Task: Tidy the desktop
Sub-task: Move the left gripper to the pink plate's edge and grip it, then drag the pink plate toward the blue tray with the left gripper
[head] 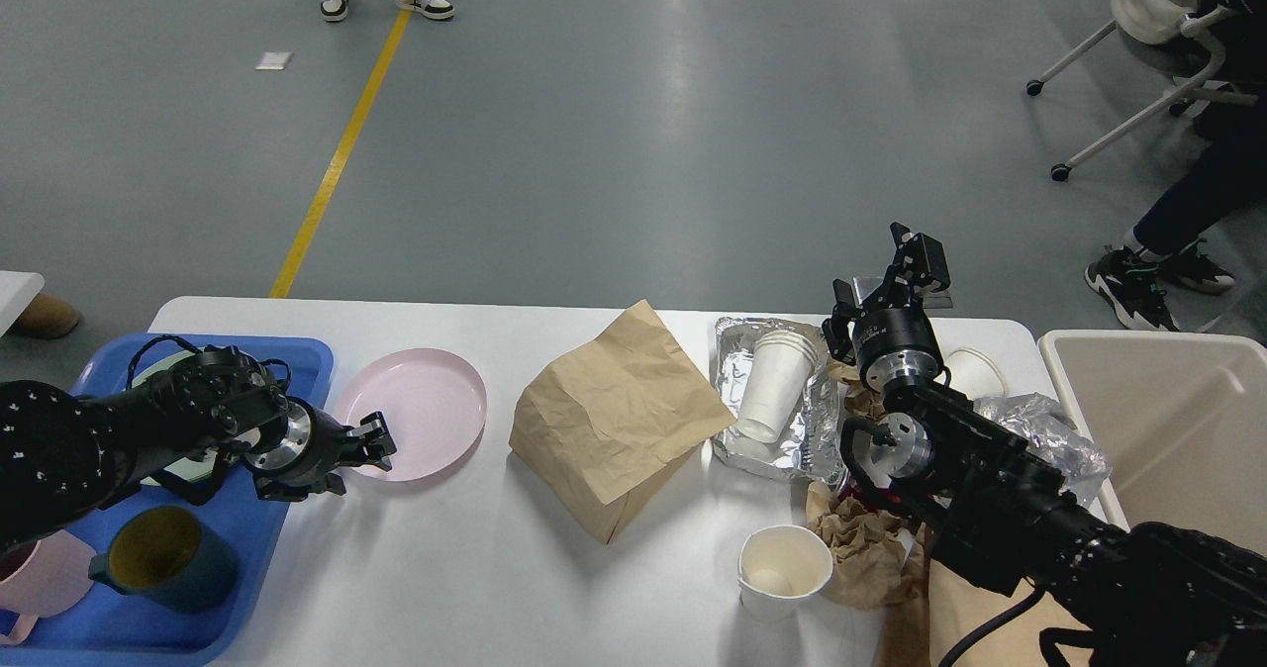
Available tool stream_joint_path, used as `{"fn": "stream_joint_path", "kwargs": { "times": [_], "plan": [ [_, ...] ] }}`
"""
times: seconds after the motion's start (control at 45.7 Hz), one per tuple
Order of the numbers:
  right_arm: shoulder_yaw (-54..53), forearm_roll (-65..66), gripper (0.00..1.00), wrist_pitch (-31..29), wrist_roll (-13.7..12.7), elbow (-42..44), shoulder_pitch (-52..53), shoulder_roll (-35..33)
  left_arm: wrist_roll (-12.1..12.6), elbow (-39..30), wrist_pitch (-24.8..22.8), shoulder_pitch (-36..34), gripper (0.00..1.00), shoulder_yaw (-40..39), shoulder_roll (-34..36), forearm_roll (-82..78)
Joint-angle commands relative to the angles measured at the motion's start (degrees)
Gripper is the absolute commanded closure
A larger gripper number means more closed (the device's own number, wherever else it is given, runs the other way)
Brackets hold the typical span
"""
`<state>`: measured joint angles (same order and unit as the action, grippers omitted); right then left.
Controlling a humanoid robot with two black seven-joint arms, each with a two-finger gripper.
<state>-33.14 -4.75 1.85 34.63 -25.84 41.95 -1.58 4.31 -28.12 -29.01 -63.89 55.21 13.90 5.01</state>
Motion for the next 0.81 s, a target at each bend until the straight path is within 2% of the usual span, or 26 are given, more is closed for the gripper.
{"fn": "stream_joint_path", "kwargs": {
  "times": [0.0,0.306,0.437,0.612,0.787],
  "plan": [
    [0.0,0.0,0.0,0.0,0.08,0.0,-0.02,0.0,0.0,0.0,-0.17,0.09,0.52,0.07,-0.01,0.0],
    [0.0,0.0,0.0,0.0,0.0,0.0,-0.02,0.0,0.0,0.09,-0.25,0.44,0.56,0.07,-0.54,0.0],
    [0.09,0.0,0.0,0.0,0.0,0.0,-0.02,0.0,0.08,0.09,-1.31,0.44,0.6,0.07,-0.63,-0.09],
    [0.0,0.0,0.0,0.0,0.0,0.0,0.07,0.0,0.08,0.09,-4.73,0.44,0.72,0.16,-0.54,-0.09],
    [0.0,0.0,0.0,0.0,0.0,0.0,-0.02,0.0,0.08,0.09,-5.44,0.44,0.74,0.16,-0.54,-0.09]
  ]
}}
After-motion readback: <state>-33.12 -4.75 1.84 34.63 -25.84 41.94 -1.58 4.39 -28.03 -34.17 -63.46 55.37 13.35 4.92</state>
